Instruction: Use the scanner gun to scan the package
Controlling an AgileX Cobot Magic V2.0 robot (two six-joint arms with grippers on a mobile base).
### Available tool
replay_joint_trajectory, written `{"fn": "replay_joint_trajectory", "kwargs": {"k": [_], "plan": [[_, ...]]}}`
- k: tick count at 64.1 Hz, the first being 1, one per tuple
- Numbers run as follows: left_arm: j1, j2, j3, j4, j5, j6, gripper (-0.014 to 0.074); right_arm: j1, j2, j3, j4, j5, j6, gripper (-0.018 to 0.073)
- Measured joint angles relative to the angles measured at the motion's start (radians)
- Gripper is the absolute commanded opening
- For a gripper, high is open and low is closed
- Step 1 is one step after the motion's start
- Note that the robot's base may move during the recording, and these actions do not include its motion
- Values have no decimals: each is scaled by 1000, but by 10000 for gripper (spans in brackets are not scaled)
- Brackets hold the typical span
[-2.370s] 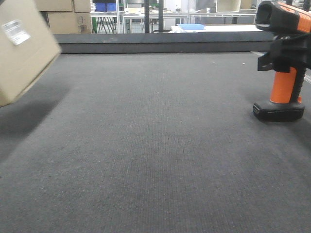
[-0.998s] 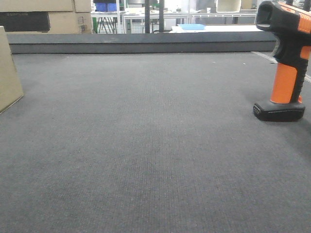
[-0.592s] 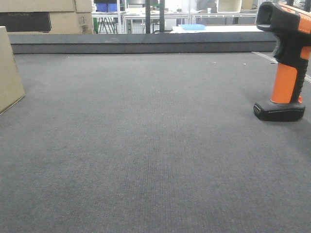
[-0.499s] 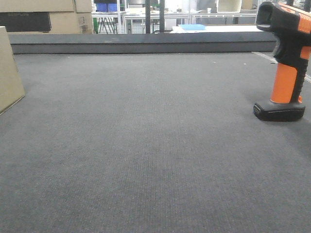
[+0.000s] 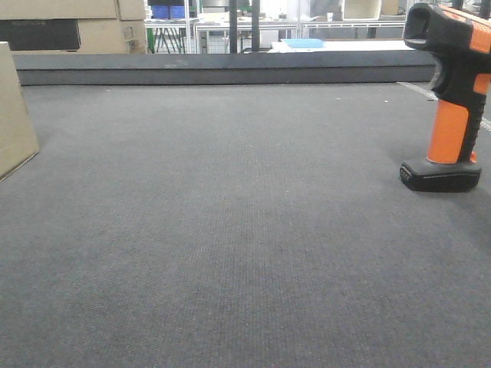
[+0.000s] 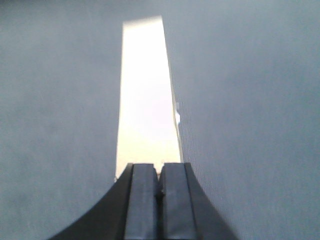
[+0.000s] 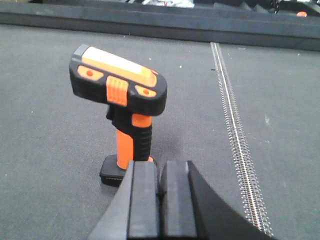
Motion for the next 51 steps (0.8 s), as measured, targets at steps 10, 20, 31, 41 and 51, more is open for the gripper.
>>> {"fn": "replay_joint_trajectory", "kwargs": {"k": [10, 20, 31, 41, 51], "plan": [[0, -208, 162, 0, -155, 0, -111, 0, -115, 23, 0, 11, 0, -153], [0, -346, 264, 0, -231, 0, -111, 0, -201, 25, 0, 39, 0, -153], [0, -413, 293, 0, -241, 0, -111, 0, -227, 25, 0, 46, 0, -153], [0, -422, 293, 0, -250, 0, -111, 0, -227, 25, 0, 47, -2, -153], [0, -422, 293, 0, -255, 0, -111, 0, -227, 25, 0, 47, -2, -153]]}}
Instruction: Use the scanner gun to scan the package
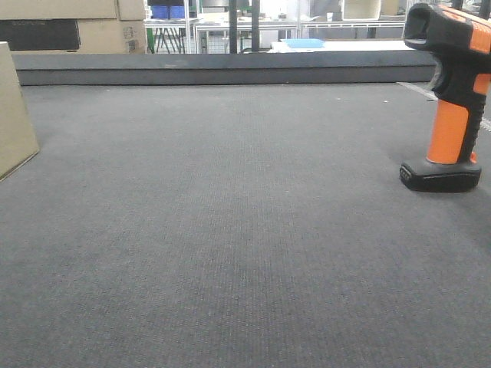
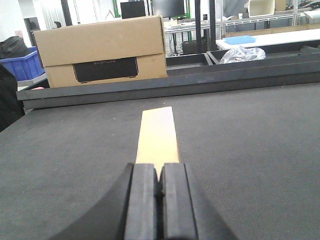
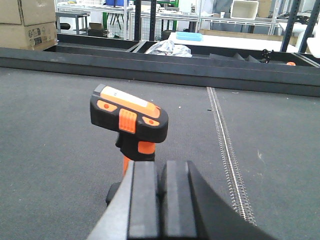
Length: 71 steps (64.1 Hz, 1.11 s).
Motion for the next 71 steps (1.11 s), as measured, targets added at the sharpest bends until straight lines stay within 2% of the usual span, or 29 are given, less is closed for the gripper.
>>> {"fn": "replay_joint_trajectory", "kwargs": {"k": [24, 35, 42, 54, 64, 71], "plan": [[0, -2, 10, 0, -14, 0, -111, 0, 0, 0, 0, 0, 0, -153], [0, -55, 98, 0, -33, 0, -111, 0, 0, 0, 0, 2, 0, -153], [0, -125, 185, -27, -48, 0, -111, 0, 0, 0, 0, 4, 0, -153], [28, -205, 335, -56, -148, 0, -111, 0, 0, 0, 0, 6, 0, -153], [27, -210, 344, -56, -161, 0, -111, 0, 0, 0, 0, 7, 0, -153], [-7, -210, 345, -56, -166, -8, -111, 0, 0, 0, -1, 7, 0, -153]]}}
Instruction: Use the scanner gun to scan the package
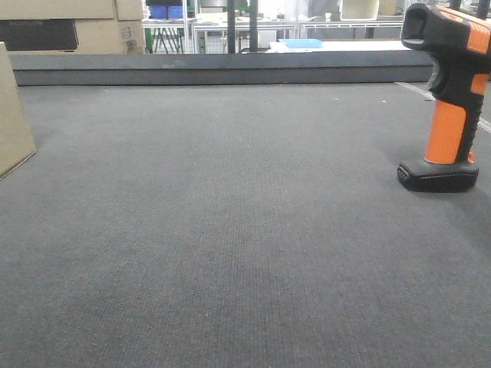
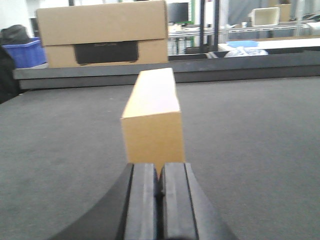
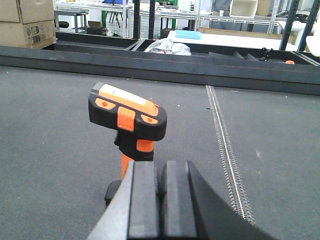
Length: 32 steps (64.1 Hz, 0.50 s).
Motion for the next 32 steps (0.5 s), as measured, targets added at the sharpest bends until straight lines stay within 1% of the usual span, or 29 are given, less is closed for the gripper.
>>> {"fn": "replay_joint_trajectory", "kwargs": {"k": [6, 10, 32], "plan": [[-20, 0, 1, 0, 0, -49, -111, 0, 0, 0, 0, 0, 0, -153], [-24, 0, 1, 6, 0, -65, -111, 0, 0, 0, 0, 0, 0, -153], [-24, 0, 1, 10, -13, -76, -111, 0, 0, 0, 0, 0, 0, -153]]}}
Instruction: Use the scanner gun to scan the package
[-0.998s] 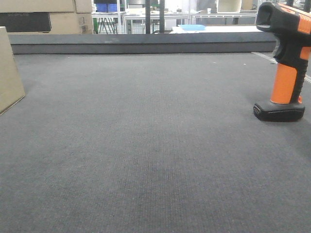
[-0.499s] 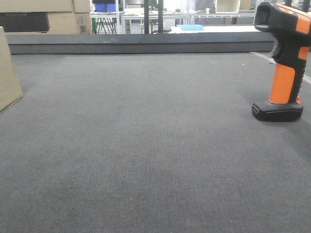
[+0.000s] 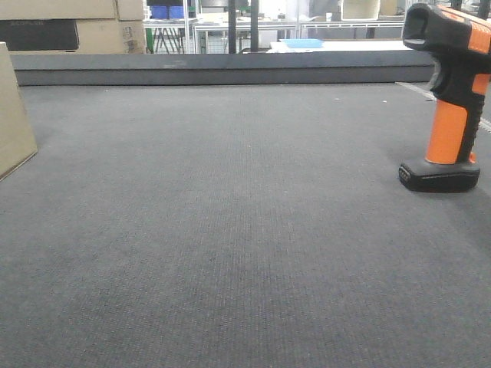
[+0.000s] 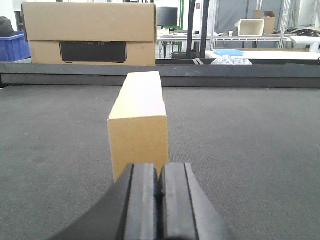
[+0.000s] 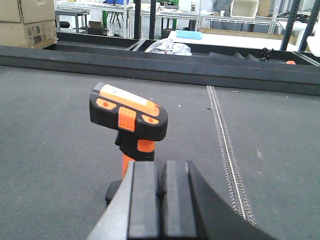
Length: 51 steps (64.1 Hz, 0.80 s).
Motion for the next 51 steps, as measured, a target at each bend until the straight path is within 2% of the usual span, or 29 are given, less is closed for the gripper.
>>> {"fn": "replay_joint_trajectory", "kwargs": {"k": [38, 40, 48, 51], "plan": [[0, 0, 0, 0, -2, 0, -111, 0, 0, 0, -5, 0, 3, -153], [0, 0, 0, 0, -2, 0, -111, 0, 0, 0, -22, 0, 21, -153], [0, 0, 0, 0, -2, 0, -111, 0, 0, 4, -178, -20, 214, -153], [0, 0, 0, 0, -2, 0, -111, 0, 0, 13, -206, -38, 254, -153]]}}
